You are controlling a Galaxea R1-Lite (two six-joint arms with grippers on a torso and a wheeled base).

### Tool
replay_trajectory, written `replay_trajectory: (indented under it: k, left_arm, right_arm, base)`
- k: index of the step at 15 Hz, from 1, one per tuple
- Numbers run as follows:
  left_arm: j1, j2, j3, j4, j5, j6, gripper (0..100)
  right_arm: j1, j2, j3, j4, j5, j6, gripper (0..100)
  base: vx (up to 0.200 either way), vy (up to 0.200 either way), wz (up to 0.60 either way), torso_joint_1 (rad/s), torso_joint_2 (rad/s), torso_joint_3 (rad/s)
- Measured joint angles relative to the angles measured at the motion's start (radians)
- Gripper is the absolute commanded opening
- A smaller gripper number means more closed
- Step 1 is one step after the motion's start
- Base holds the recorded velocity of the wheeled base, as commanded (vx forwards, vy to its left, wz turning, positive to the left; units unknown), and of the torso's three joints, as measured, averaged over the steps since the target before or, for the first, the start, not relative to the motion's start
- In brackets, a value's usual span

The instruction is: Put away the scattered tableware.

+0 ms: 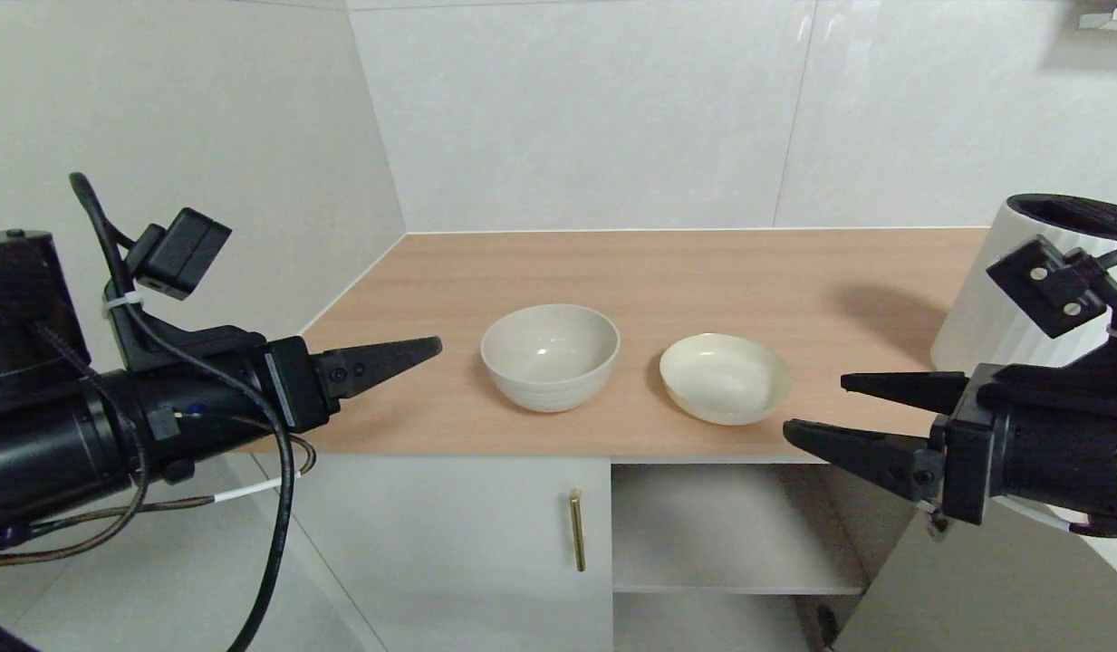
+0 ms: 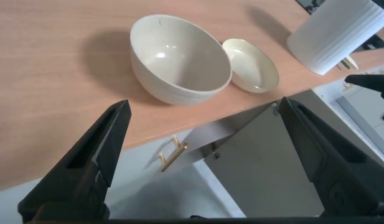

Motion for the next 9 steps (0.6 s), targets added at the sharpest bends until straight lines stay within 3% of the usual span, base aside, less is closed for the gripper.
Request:
replay_trajectory:
  k: [4,7,9]
  left_arm:
    - [0.002,0.024,-0.17,0.184,0.016,0.0,100]
    - [0.023,0.056,-0.409,0.573,0.03,0.0,100]
    - [0.032,0.081,-0.46,0.623,0.071,-0.005,100]
  right_arm:
    - [-0.03,0.124,-0.168,0.054,-0.173,0.059,100]
    - [-0.073,0.236,-0.398,0.29,-0.277,0.173,100]
    - [-0.093,0.294,-0.47,0.339,-0.345,0.25,100]
  base:
    - [0.0,0.0,0.0,0.0,0.0,0.0]
    - [0.0,0.0,0.0,0.0,0.0,0.0]
    - [0.0,0.0,0.0,0.0,0.0,0.0]
